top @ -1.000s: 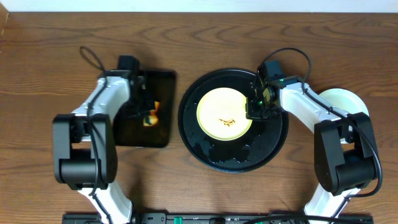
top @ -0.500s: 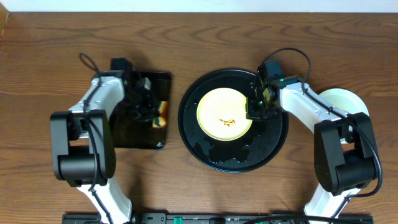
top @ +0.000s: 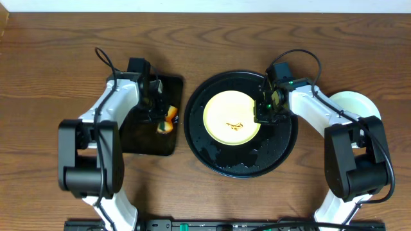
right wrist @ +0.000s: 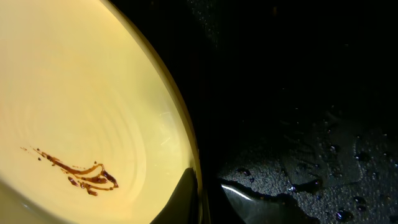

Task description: Clean dirty plates on tray and stack at the side

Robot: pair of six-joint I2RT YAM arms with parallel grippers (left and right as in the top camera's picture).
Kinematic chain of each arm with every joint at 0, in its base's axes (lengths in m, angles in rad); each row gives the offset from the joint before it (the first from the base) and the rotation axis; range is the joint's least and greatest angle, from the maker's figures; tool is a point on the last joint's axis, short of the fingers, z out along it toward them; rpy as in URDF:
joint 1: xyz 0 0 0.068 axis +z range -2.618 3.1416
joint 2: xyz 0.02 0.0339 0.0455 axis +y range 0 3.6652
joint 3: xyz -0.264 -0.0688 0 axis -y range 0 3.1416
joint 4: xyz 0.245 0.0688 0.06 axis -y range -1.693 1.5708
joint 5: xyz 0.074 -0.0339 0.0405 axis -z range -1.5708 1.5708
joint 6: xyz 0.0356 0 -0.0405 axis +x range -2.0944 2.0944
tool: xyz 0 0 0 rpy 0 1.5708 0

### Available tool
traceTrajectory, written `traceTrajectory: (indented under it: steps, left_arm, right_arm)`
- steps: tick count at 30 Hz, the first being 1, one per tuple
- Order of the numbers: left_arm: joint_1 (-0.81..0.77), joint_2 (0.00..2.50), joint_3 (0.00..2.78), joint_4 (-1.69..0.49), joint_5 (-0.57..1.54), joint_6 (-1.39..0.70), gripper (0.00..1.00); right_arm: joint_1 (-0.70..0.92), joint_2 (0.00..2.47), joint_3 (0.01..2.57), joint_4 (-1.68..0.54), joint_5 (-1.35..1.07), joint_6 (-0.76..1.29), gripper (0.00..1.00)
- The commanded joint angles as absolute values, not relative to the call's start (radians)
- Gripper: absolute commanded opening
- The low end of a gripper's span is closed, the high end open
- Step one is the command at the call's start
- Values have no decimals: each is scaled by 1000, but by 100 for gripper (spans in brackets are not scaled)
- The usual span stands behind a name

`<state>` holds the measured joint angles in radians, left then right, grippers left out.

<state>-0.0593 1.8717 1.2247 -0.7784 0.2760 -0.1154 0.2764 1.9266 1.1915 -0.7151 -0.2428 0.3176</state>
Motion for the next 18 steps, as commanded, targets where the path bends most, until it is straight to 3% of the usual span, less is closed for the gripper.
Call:
traceTrajectory:
  steps: [1, 18]
  left_arm:
    - [-56, 1786, 1237, -785, 142, -144, 7]
    - [-96, 1741, 1237, -810, 80, -162, 8]
  right_arm:
    - [282, 1946, 1164, -742, -161, 290, 1]
    - [282, 1946, 1164, -744, -161, 286, 1]
